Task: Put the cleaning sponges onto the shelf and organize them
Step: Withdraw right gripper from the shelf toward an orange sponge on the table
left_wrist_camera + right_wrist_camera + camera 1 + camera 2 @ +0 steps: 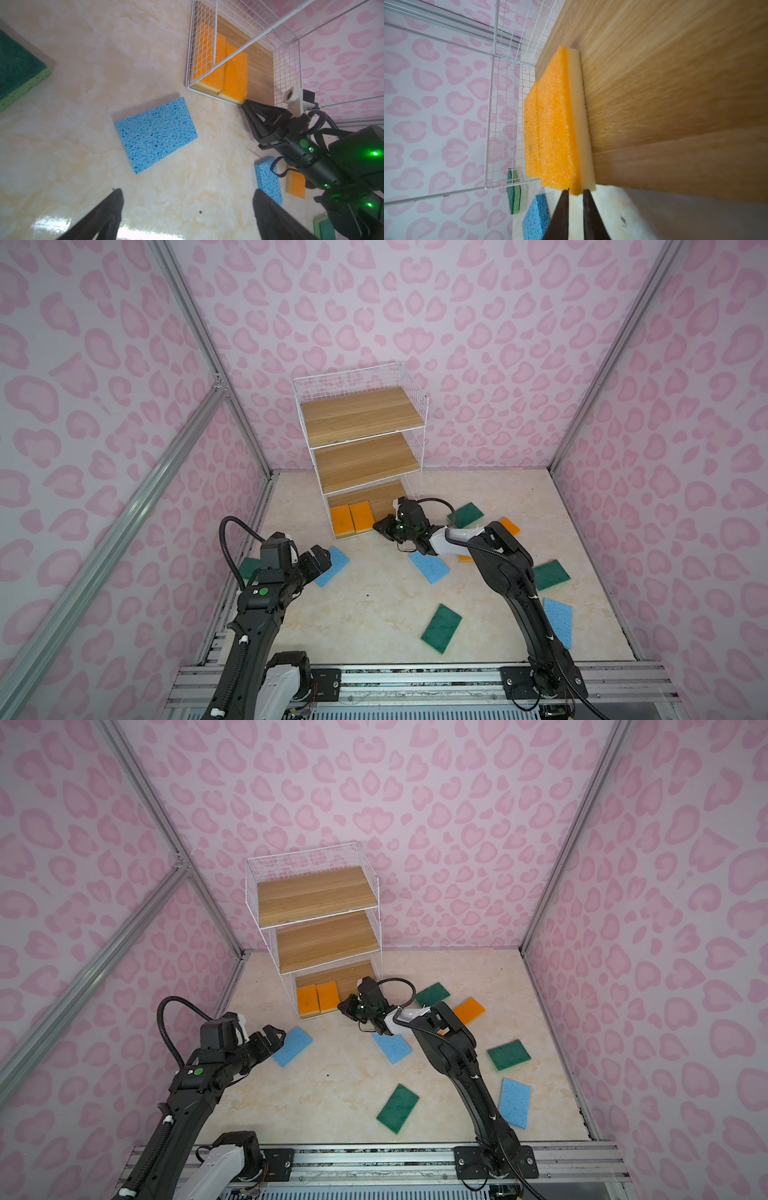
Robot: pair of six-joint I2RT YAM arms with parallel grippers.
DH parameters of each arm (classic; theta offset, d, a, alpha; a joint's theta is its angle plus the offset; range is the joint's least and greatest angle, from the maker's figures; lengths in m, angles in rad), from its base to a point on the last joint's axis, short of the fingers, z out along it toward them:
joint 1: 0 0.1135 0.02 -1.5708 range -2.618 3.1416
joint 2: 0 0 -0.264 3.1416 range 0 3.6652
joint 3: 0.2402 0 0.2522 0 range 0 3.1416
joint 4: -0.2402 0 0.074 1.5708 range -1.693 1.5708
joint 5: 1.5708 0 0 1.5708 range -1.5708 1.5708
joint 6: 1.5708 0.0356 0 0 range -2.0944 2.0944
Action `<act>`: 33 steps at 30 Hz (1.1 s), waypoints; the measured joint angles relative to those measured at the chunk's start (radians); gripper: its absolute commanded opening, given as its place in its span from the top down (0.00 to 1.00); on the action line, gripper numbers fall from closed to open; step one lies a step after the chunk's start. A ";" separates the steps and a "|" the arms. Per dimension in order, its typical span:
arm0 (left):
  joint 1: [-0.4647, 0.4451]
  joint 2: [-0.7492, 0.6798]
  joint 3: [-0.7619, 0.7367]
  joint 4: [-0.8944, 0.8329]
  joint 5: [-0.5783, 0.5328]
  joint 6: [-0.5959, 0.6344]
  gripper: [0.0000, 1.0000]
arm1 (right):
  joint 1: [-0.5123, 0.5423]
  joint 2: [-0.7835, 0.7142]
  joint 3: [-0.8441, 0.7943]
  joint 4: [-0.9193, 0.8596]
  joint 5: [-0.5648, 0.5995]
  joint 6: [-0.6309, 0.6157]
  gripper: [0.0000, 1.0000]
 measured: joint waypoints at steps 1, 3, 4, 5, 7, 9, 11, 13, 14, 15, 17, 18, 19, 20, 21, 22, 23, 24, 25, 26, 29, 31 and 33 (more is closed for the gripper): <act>-0.001 0.000 0.000 0.000 0.000 0.000 0.02 | 0.000 0.003 0.004 0.005 0.000 0.000 0.85; -0.002 0.000 0.000 0.000 0.000 0.000 0.02 | 0.000 0.006 0.009 0.009 0.000 0.004 0.82; -0.002 0.000 0.000 0.000 0.000 0.000 0.02 | 0.000 0.007 0.010 0.009 0.000 0.008 0.80; -0.002 0.000 -0.001 0.000 0.000 0.000 0.02 | 0.000 0.008 0.010 0.010 0.000 0.008 0.77; -0.007 -0.002 -0.002 -0.001 0.000 0.003 0.04 | 0.000 0.008 0.010 0.011 -0.001 0.008 0.68; -0.024 -0.006 -0.002 0.000 -0.002 0.009 0.04 | 0.002 0.006 0.008 0.011 -0.001 0.007 0.58; -0.060 -0.008 -0.002 0.000 -0.005 0.020 0.04 | 0.002 -0.011 -0.010 0.004 -0.002 -0.007 0.49; -0.098 -0.009 0.000 -0.001 -0.021 0.024 0.04 | 0.003 -0.045 -0.044 0.006 0.001 -0.030 0.44; -0.125 -0.008 0.003 -0.003 -0.036 0.026 0.04 | 0.003 -0.076 -0.072 0.002 0.003 -0.042 0.43; -0.155 -0.007 0.008 -0.003 -0.053 0.027 0.03 | 0.004 -0.111 -0.102 -0.005 0.004 -0.056 0.42; -0.210 -0.005 0.015 -0.003 -0.071 0.027 0.04 | 0.004 -0.167 -0.151 0.000 0.007 -0.084 0.42; -0.242 -0.002 0.019 -0.003 -0.086 0.026 0.03 | 0.004 -0.198 -0.180 0.000 0.006 -0.099 0.41; -0.274 -0.002 0.021 -0.002 -0.105 0.025 0.03 | 0.003 -0.230 -0.212 0.003 0.006 -0.112 0.42; -0.314 -0.001 0.023 -0.003 -0.124 0.016 0.04 | 0.001 -0.264 -0.246 -0.001 0.006 -0.127 0.42; -0.360 0.000 0.025 0.000 -0.143 0.007 0.04 | -0.001 -0.301 -0.286 -0.004 0.004 -0.141 0.42; -0.400 0.005 0.025 0.003 -0.154 -0.002 0.04 | -0.005 -0.338 -0.325 -0.005 0.003 -0.156 0.42; -0.435 0.011 0.026 0.005 -0.167 -0.009 0.04 | -0.011 -0.373 -0.361 -0.007 0.002 -0.166 0.41; -0.472 0.022 0.026 0.007 -0.184 -0.019 0.04 | -0.021 -0.417 -0.407 -0.012 0.003 -0.179 0.40; -0.505 0.037 0.026 0.012 -0.201 -0.030 0.04 | -0.033 -0.455 -0.444 -0.021 0.008 -0.188 0.39; -0.529 0.050 0.026 0.021 -0.211 -0.035 0.03 | -0.047 -0.501 -0.490 -0.026 0.014 -0.206 0.38; -0.627 0.121 0.026 0.076 -0.240 -0.064 0.03 | -0.093 -0.651 -0.608 -0.092 0.039 -0.251 0.37; -0.684 0.163 0.027 0.105 -0.256 -0.082 0.02 | -0.127 -0.733 -0.669 -0.122 0.045 -0.274 0.37; -0.748 0.223 0.042 0.143 -0.276 -0.101 0.01 | -0.186 -0.814 -0.744 -0.151 0.032 -0.290 0.37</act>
